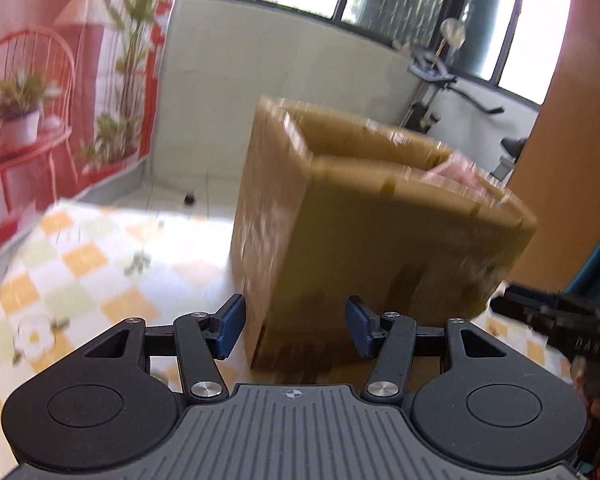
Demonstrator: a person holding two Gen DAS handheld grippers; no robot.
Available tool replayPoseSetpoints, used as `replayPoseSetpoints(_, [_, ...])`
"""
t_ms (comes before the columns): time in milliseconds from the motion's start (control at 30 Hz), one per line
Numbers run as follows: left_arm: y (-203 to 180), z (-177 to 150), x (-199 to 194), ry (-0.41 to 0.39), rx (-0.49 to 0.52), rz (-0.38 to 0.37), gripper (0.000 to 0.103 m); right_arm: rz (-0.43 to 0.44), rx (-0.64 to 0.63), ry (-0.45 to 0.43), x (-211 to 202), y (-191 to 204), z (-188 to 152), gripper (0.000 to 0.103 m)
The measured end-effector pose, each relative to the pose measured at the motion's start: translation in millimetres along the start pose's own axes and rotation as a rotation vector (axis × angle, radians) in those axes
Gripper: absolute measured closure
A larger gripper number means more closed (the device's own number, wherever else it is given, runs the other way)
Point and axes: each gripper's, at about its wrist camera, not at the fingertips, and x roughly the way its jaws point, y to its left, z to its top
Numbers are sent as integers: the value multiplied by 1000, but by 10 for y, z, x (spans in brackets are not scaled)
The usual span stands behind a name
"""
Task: Organize snacks
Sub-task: 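Move both grippers back to the table beside the closed box, then grasp an orange candy packet with the right gripper while the left grasps a clear barcode packet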
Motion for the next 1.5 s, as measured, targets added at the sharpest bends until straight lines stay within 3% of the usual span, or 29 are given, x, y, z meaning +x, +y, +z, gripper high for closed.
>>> replayPoseSetpoints(267, [52, -343, 93, 79, -40, 2, 45, 10, 4, 283, 276, -83, -798, 44])
replayPoseSetpoints(400, [76, -432, 131, 107, -60, -5, 45, 62, -41, 352, 297, -8, -1007, 44])
replayPoseSetpoints(600, [61, -566, 130, 129, -70, -7, 46, 139, -161, 365, 280, 153, -1148, 43])
replayPoseSetpoints(867, [96, -594, 135, 145, -73, 10, 46, 164, -225, 368, 452, 240, -1189, 38])
replayPoseSetpoints(967, [94, -606, 135, 149, -75, 11, 46, 190, -207, 360, 465, 238, -1203, 51])
replayPoseSetpoints(1067, [74, -603, 142, 155, -74, 11, 46, 217, -190, 360, 458, 235, -1205, 80])
replayPoseSetpoints(1267, [27, -572, 168, 154, -54, 9, 46, 207, -162, 348, 456, 228, -1199, 82])
replayPoseSetpoints(1500, [-15, -565, 359, 173, 24, 45, 45, 36, -67, 296, 397, -100, -1181, 82])
